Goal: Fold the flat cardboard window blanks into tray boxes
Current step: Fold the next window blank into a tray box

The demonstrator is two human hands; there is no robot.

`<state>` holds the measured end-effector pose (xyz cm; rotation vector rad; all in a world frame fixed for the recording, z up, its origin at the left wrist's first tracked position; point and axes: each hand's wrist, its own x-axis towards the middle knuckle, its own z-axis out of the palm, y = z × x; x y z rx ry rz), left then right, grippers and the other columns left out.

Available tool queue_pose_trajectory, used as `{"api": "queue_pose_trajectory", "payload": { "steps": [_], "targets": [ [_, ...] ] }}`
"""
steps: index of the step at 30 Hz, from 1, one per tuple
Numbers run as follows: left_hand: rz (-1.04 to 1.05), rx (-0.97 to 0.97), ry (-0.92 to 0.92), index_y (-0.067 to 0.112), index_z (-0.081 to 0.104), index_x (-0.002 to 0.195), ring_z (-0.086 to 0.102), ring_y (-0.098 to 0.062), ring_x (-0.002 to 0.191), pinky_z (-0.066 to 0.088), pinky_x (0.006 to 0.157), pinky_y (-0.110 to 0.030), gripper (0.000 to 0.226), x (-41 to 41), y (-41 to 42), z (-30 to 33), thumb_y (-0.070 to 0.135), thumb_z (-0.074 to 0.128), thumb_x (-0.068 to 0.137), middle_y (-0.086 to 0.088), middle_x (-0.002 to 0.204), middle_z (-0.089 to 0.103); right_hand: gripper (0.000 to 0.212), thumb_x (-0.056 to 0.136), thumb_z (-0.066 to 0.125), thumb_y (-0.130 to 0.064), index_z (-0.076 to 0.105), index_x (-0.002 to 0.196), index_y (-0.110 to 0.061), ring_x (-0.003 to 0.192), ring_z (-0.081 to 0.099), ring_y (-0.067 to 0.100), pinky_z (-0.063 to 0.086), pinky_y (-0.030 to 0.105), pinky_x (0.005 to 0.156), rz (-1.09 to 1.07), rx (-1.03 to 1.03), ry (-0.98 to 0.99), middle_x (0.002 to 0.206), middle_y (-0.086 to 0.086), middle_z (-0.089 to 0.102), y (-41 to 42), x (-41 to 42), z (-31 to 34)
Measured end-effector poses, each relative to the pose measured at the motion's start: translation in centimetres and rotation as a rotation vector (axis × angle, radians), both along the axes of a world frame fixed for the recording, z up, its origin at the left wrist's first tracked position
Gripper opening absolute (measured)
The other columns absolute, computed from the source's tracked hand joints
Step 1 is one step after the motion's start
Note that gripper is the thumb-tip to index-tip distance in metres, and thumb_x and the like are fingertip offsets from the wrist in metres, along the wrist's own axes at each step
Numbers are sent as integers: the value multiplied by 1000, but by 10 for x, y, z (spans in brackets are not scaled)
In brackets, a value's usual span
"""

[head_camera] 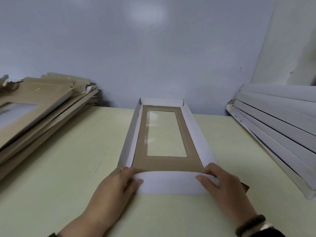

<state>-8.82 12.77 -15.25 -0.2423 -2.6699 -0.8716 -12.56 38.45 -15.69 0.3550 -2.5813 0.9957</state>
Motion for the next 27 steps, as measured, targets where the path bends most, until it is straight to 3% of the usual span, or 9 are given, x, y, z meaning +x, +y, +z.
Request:
{"api": "queue_pose_trajectory", "payload": {
  "steps": [4, 6, 9, 12, 14, 16, 19, 22, 27],
  "targets": [
    [55, -308, 43, 42, 37, 125, 49, -11, 84, 42, 63, -24, 39, -3, 6, -3, 22, 43, 93, 15, 94, 43, 29, 59, 87, -18, 59, 67, -15, 51, 52, 14, 35, 11, 47, -49, 328, 155, 59, -6, 53, -8, 0, 1],
    [24, -364, 26, 38, 54, 121, 56, -14, 77, 41, 59, -22, 53, -2, 9, 0, 5, 49, 78, 11, 94, 51, 36, 45, 92, -20, 61, 62, -14, 55, 59, 21, 44, 24, 52, -43, 480, 185, 63, -2, 58, -8, 0, 1],
    [-79, -482, 77, 29, 72, 97, 65, -15, 90, 39, 78, -21, 55, -1, 17, 8, 8, 32, 65, 6, 99, 67, 40, 39, 93, -21, 68, 71, -17, 66, 66, 19, 39, 26, 71, 32, 530, 183, 75, -3, 67, -11, -1, 2],
    [-253, -528, 30, 31, 72, 97, 62, -5, 102, 34, 88, -19, 52, -7, 32, 9, 11, 32, 71, 11, 111, 66, 39, 59, 84, -28, 72, 96, -24, 89, 66, 5, 43, 17, 80, 233, 572, 137, 103, -10, 69, -25, 2, 3],
    [-334, -427, -53, 35, 54, 127, 45, 1, 122, 28, 100, -15, 54, -15, 38, 0, 6, 32, 86, 16, 137, 46, 42, 87, 58, -36, 53, 128, -29, 121, 42, -4, 25, 8, 99, 369, 493, 48, 136, -16, 47, -35, -1, -1],
    [-335, -305, -115, 39, 38, 137, 27, 2, 133, 18, 107, -14, 41, -22, 34, -12, 28, 37, 98, 24, 145, 27, 48, 94, 43, -44, 34, 140, -34, 131, 20, -8, 8, 8, 105, 403, 430, -44, 146, -24, 25, -32, -5, -9],
    [-262, -269, -170, 42, 37, 137, 19, 6, 132, 12, 106, -10, 46, -22, 22, -15, 49, 45, 92, 30, 144, 22, 49, 89, 48, -50, 38, 136, -38, 129, 25, -7, 14, 10, 106, 341, 378, -69, 141, -28, 29, -17, -9, -11],
    [-206, -269, -169, 40, 41, 134, 21, 8, 129, 15, 103, -7, 44, -20, 8, -12, 47, 48, 91, 28, 140, 27, 47, 83, 57, -50, 50, 128, -37, 120, 33, -10, 23, 6, 99, 308, 352, -62, 125, -31, 38, 0, -11, -7],
    [-155, -270, -96, 38, 53, 126, 35, 5, 110, 28, 87, -9, 37, -16, 5, -6, 48, 37, 94, 23, 110, 38, 29, 83, 64, -39, 68, 109, -28, 96, 50, 3, 40, 23, 84, 248, 310, -4, 96, -21, 50, 8, -11, -4]
  ]
}}
